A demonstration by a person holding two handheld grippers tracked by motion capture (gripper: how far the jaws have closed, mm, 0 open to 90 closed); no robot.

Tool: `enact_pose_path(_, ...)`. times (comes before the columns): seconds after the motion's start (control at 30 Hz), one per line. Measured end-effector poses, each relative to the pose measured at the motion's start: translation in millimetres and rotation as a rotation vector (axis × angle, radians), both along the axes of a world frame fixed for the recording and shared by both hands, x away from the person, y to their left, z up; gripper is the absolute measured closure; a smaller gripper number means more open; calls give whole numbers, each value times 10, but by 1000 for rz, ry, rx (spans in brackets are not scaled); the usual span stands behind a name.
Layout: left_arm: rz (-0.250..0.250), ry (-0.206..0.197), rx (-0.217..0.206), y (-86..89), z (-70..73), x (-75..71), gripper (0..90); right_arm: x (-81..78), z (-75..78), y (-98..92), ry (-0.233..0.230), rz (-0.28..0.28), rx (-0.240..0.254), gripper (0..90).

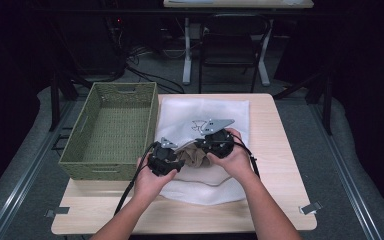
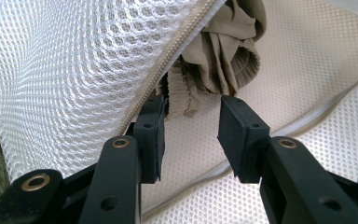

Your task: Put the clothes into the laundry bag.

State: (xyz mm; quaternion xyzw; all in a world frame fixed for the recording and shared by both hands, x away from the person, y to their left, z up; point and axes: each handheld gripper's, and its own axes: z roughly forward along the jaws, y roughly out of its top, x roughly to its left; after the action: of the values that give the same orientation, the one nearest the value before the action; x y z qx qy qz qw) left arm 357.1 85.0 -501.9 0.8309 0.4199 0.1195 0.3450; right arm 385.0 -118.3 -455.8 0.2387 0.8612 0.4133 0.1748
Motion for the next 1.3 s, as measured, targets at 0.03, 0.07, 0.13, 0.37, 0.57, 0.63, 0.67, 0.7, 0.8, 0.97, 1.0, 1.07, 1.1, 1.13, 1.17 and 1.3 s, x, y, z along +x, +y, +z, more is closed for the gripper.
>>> enact_pose_path(0.03,-2,-1,-1,4,4,-4,611,0,1,-1,-1,1,0,879)
enact_pose_path(0.07,0,0,-3,5,7,-10,610,0,2,-1,-1,0,0,878)
enact_pose_path(0.13,-2,1,-6,7,9,-17,607,-2,5,-4,-1,1,0,879)
enact_pose_path(0.37,-4,5,10,53,-20,-46,588,-9,18,-16,-5,-1,3,878)
enact_pose_path(0.57,-4,13,2,89,-55,-77,587,-20,31,-11,-13,-2,1,878)
enact_pose_path(0.63,-9,12,6,101,-57,-95,585,-26,38,-13,-15,-2,0,878)
enact_pose_path(0.67,-8,14,-1,103,-63,-106,585,-32,45,-14,-18,-2,0,878)
enact_pose_path(0.7,-10,12,4,109,-63,-113,585,-38,53,-15,-21,-1,-1,878)
enact_pose_path(0.8,-12,12,6,119,-69,-127,585,-58,78,-11,-30,0,-4,878)
enact_pose_path(0.97,-13,4,7,140,-82,-145,586,-93,102,8,-42,6,-10,878)
enact_pose_path(1.0,-13,6,5,143,-84,-151,586,-99,107,10,-42,8,-9,878)
enact_pose_path(1.07,-17,7,8,156,-92,-169,587,-107,115,12,-43,10,-7,878)
enact_pose_path(1.1,-17,10,4,160,-98,-181,586,-109,117,11,-43,11,-7,877)
enact_pose_path(1.13,-17,13,4,163,-103,-192,586,-110,120,7,-43,10,-6,877)
enact_pose_path(1.17,-24,12,12,169,-105,-199,586,-110,122,4,-42,8,-5,878)
enact_pose_path(1.3,-34,7,17,180,-111,-238,585,-110,130,-10,-39,9,1,878)
